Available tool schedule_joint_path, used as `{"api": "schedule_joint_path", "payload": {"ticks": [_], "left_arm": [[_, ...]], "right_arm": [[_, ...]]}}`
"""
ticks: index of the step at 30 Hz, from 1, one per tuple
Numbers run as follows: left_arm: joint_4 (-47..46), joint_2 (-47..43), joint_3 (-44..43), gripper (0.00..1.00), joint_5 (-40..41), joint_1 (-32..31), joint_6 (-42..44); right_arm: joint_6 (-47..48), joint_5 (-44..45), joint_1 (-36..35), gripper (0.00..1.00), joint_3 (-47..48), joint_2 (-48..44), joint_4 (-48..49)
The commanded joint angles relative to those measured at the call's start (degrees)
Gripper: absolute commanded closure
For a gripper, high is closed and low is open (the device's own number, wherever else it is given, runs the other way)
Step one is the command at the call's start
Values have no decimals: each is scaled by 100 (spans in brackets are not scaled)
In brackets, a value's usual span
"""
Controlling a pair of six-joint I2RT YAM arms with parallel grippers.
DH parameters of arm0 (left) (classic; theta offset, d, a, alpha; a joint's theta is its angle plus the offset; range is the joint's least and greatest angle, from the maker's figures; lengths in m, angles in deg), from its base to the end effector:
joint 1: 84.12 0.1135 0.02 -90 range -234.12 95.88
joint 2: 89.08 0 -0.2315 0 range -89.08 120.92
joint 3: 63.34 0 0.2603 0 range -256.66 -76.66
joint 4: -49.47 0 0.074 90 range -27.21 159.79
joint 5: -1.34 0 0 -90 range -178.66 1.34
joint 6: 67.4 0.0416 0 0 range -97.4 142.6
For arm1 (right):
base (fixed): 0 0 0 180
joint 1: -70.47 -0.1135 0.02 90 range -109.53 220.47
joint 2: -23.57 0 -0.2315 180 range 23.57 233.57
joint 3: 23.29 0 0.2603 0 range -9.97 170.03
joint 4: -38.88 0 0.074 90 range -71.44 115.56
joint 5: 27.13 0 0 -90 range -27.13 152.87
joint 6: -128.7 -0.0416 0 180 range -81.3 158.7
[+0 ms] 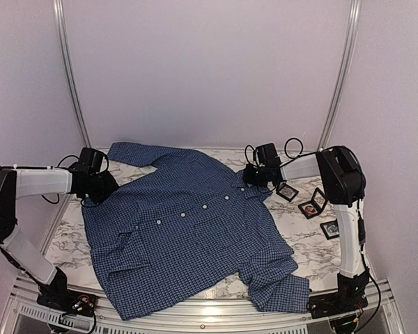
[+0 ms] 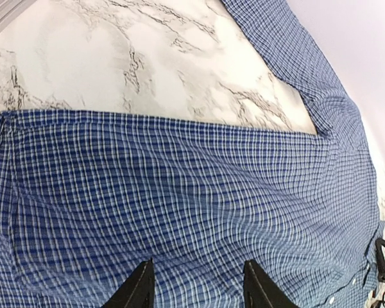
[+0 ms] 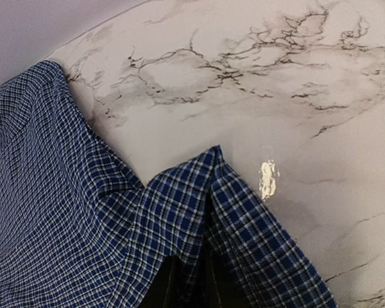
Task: Remove the brooch from the garment
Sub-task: Smooth out the flattened clothing at the center of the board.
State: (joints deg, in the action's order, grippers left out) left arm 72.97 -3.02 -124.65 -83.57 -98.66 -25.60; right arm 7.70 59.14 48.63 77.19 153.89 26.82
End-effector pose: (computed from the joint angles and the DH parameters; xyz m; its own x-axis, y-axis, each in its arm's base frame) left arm 0.3081 -0.0761 0.1494 -0.6251 -0.6050 -0.4932 -0.4098 0.7922 -0.4523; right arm 0.4460 0.1817 0.0833 -0.7457 0.2548 -0.6156 -0.0375 0.9065 0.4206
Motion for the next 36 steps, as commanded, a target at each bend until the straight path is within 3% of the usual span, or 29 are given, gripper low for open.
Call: {"api": "schedule_joint_path", "payload": {"ticks": [1,7,16,22,29,36], "left_arm": [[-82,847,-506,52,-71,313,270],[-115,1781,-1012,52,-108,650,386],[-98,2659,-1631,53,-229,853,345],[53,2894,-2036,53,-213,909,447],[531,1976,-1997,41,-8,719,1055],[879,158,-724,39,89,-340,978]], "right_arm": [[80,-10,57,83,-117,-59,-262],[134,-186,44,81,-153,-163,-211],[579,-91,-39,62,4,-846,-525],[874,-150,-373,56,134,-1237,-802],[1108,-371,-1033,56,-5,-1493,-1114],[1082,-599,-1479,55,-539,-1913,-1011]]}}
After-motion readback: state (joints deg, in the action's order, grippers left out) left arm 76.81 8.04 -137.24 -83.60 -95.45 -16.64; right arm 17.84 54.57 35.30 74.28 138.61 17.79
